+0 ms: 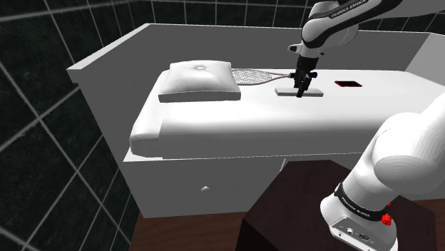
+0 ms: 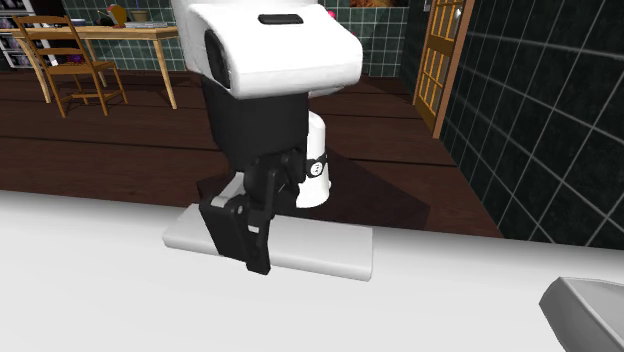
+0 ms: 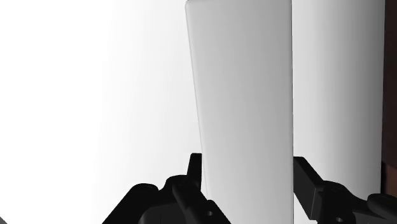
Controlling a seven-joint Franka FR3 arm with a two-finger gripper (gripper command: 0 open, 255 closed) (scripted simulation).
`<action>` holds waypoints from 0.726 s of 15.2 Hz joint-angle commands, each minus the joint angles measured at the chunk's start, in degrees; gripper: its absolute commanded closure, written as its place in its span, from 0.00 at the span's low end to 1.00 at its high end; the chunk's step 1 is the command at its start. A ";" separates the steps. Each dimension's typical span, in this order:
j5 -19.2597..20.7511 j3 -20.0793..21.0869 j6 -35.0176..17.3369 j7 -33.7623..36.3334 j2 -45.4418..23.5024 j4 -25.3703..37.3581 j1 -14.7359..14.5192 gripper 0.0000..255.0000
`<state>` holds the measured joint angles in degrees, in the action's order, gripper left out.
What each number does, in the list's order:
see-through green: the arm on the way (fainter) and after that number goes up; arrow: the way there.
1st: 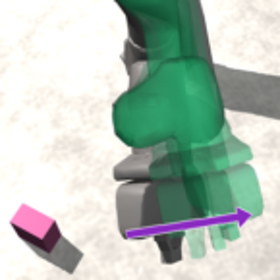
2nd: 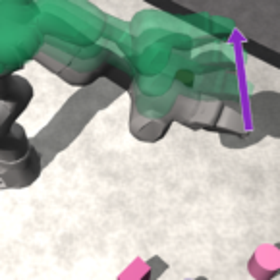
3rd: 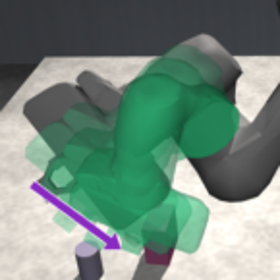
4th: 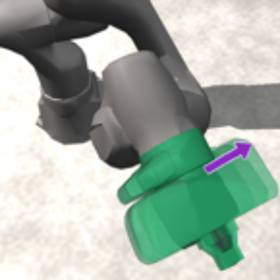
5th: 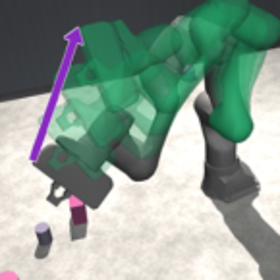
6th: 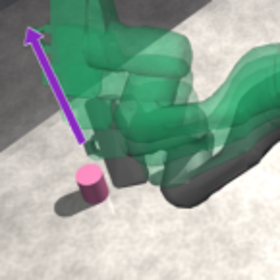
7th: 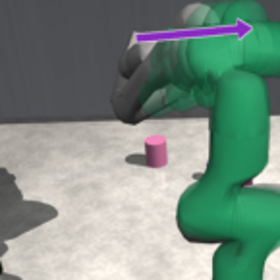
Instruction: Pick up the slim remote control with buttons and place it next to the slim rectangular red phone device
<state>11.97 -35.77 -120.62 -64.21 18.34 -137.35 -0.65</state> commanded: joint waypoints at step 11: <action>-0.16 -13.05 0.73 -18.60 -4.77 6.73 4.73 1.00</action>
<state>12.07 -47.69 -120.02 -81.01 14.16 -131.38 3.80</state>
